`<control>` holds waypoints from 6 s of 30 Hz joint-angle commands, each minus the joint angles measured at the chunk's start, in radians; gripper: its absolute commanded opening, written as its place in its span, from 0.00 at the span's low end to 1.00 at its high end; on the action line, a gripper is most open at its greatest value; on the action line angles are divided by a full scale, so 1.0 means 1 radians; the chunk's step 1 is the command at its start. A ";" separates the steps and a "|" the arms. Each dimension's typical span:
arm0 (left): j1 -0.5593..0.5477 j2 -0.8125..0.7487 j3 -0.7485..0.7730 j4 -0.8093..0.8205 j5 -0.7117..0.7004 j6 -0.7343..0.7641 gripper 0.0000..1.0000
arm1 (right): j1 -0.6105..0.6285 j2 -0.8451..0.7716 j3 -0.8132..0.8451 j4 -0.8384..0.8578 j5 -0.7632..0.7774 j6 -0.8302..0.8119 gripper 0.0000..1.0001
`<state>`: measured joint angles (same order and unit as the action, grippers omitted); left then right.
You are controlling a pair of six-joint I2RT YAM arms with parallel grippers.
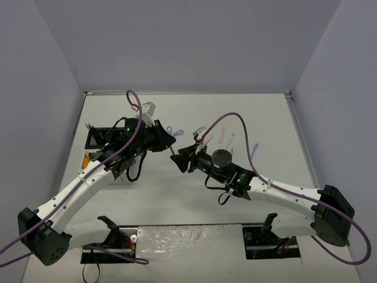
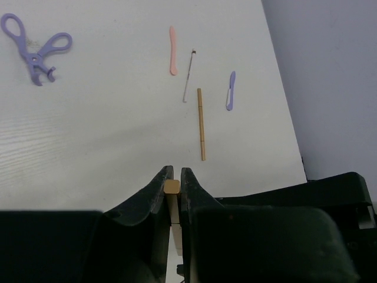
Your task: Organize the makeup
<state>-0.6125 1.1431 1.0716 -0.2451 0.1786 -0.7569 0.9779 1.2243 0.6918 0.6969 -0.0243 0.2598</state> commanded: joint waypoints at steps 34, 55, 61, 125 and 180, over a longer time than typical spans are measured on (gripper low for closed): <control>0.513 -0.172 -0.096 -0.142 -0.454 0.281 0.41 | -0.255 -0.194 -0.068 -0.547 0.599 0.231 1.00; 0.506 -0.250 0.001 -0.209 0.022 0.243 0.97 | -0.381 0.215 -0.045 -0.588 0.473 0.435 0.74; 0.490 -0.243 -0.005 -0.194 0.053 0.230 0.97 | -0.399 0.301 -0.047 -0.550 0.436 0.448 0.56; -0.094 -0.038 0.137 -0.085 -0.329 0.148 0.00 | -0.028 -0.132 -0.022 -0.028 0.143 -0.015 1.00; 0.449 -0.301 -0.099 -0.206 -0.276 0.367 0.97 | -0.477 0.492 0.215 -0.444 0.537 0.340 0.72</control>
<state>-0.1807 0.8291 0.9575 -0.5098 -0.1756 -0.3859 0.5163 1.6468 0.8249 0.2276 0.4880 0.5531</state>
